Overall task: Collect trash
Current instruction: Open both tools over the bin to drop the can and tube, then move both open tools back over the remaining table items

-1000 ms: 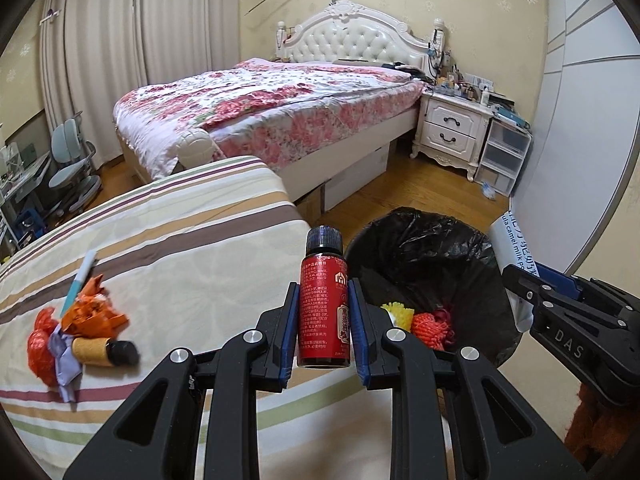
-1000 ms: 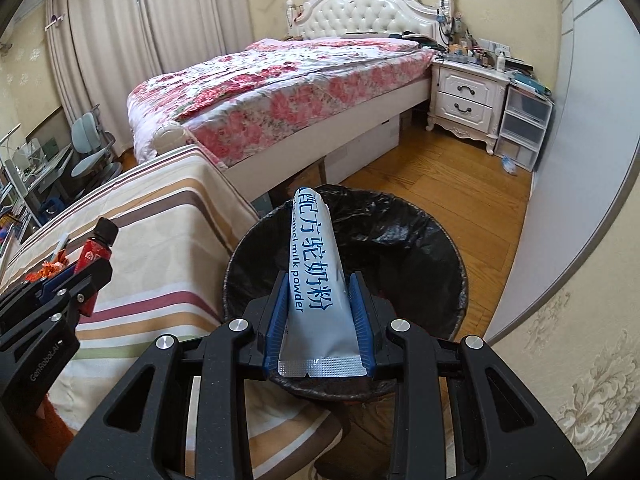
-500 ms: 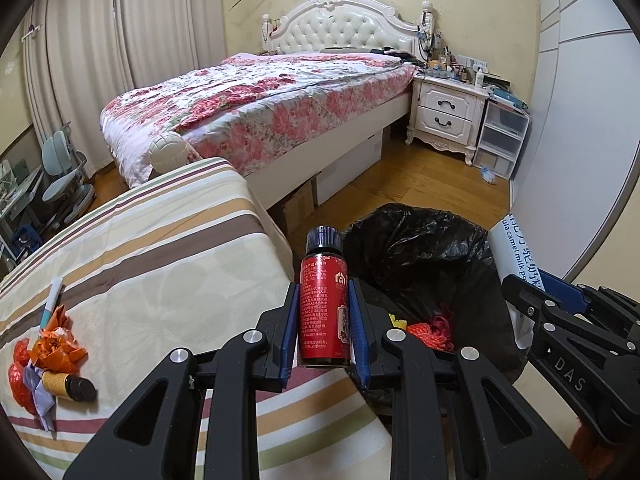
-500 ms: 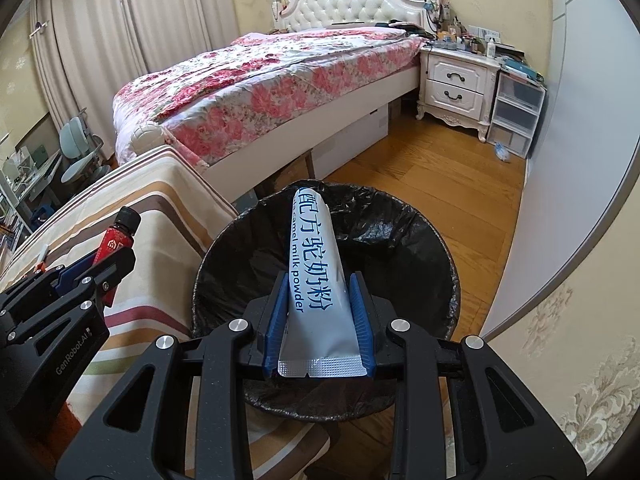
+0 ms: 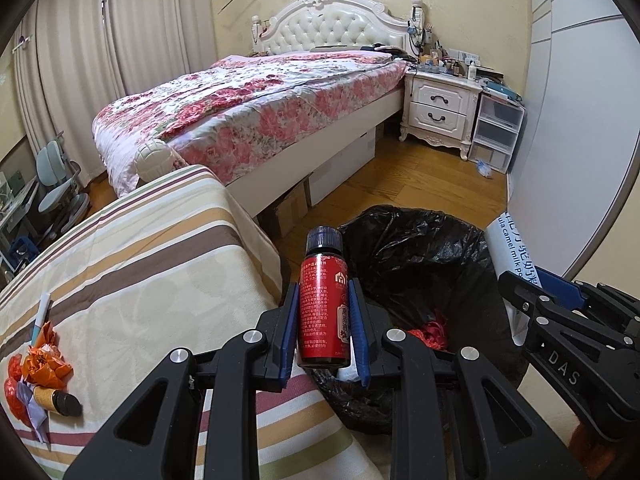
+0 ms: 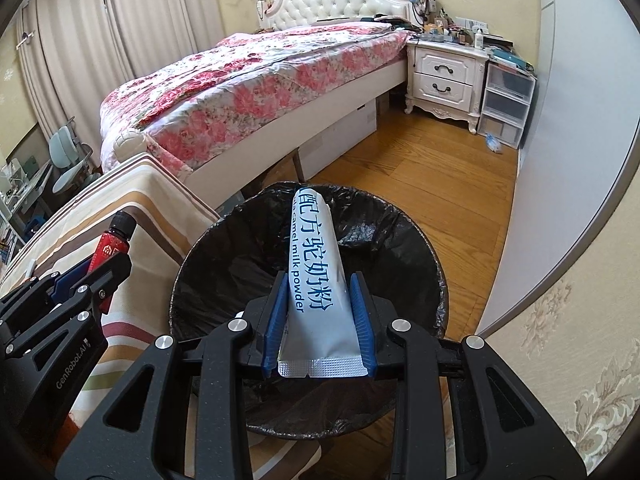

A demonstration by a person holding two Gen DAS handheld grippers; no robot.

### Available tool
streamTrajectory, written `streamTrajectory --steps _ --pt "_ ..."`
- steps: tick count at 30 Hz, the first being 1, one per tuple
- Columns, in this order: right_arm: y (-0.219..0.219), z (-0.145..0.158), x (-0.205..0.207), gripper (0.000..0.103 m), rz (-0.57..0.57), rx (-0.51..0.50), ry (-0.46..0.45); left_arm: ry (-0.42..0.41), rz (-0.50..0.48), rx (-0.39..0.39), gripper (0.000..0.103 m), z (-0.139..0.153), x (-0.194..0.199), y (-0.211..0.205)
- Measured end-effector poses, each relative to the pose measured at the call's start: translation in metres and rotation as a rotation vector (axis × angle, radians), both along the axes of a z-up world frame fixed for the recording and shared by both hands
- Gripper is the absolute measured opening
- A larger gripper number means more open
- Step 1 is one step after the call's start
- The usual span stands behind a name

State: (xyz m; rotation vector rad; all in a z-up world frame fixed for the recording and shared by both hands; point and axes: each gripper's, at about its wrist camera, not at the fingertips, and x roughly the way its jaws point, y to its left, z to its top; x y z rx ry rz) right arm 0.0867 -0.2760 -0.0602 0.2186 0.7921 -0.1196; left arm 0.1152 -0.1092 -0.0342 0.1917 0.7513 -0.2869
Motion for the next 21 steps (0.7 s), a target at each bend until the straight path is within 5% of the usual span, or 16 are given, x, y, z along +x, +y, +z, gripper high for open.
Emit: streamTrajectory --steps 3,5,10,21 --pt "-0.002 0.0 0.0 0.035 -0.004 0.001 -0.004 -0.016 -0.002 0.015 0.034 0.001 -0.001 -0.003" --pt "-0.002 0.0 0.002 0.039 -0.01 0.001 -0.005 -0.024 0.002 0.021 0.053 0.001 -0.002 -0.002" --pt "-0.006 0.0 0.003 0.04 -0.022 0.004 -0.004 -0.042 0.001 0.027 0.066 0.004 -0.004 -0.003" --pt "-0.007 0.0 -0.004 0.041 -0.024 0.014 -0.004 -0.045 0.029 0.007 0.069 0.01 -0.007 0.014"
